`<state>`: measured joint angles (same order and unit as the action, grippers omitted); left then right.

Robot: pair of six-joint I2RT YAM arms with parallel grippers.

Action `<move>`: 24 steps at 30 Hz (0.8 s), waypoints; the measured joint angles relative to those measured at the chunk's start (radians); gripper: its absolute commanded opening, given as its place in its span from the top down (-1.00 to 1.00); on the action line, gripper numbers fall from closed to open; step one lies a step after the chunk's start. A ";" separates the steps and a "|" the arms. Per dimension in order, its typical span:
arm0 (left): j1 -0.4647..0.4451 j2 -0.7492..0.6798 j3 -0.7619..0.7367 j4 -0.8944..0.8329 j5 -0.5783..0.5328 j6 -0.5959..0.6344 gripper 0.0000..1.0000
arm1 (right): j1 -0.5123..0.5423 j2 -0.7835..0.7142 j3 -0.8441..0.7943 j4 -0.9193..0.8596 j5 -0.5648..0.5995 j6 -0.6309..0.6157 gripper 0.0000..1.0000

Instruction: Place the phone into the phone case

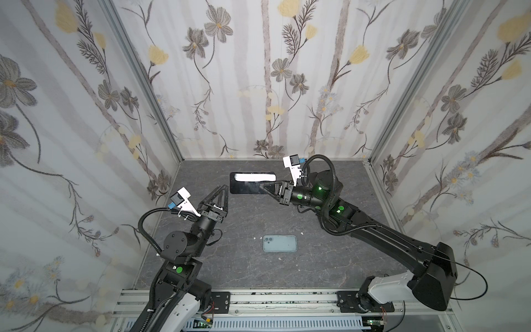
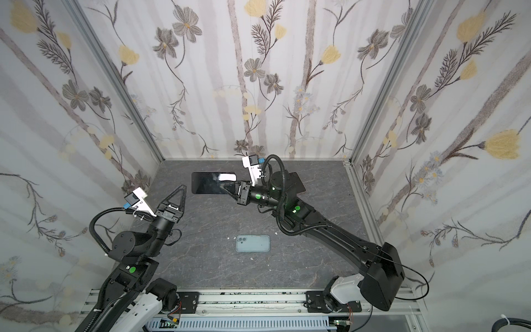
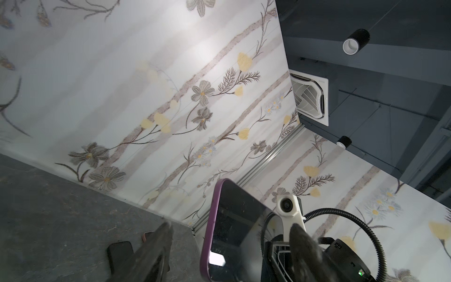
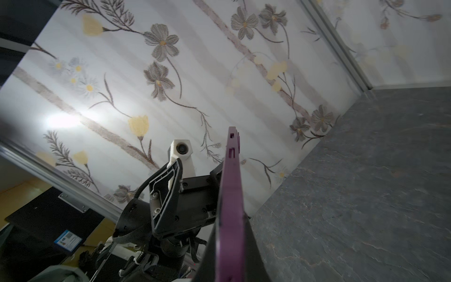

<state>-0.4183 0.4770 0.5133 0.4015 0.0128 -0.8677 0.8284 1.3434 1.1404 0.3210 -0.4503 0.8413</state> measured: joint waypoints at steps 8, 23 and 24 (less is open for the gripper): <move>0.000 0.031 -0.069 -0.225 -0.097 0.025 -0.47 | -0.037 -0.112 -0.242 -0.291 0.259 -0.008 1.00; -0.094 0.562 -0.060 -0.377 0.263 0.057 -0.35 | 0.040 0.028 -0.438 -0.323 0.211 0.138 1.00; -0.104 0.570 -0.064 -0.379 0.275 0.059 -0.34 | 0.045 0.036 -0.443 -0.315 0.203 0.149 1.00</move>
<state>-0.5220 1.0466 0.4496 0.0223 0.2874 -0.8089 0.8730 1.3796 0.6975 0.0063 -0.2470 0.9905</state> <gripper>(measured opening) 0.679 0.086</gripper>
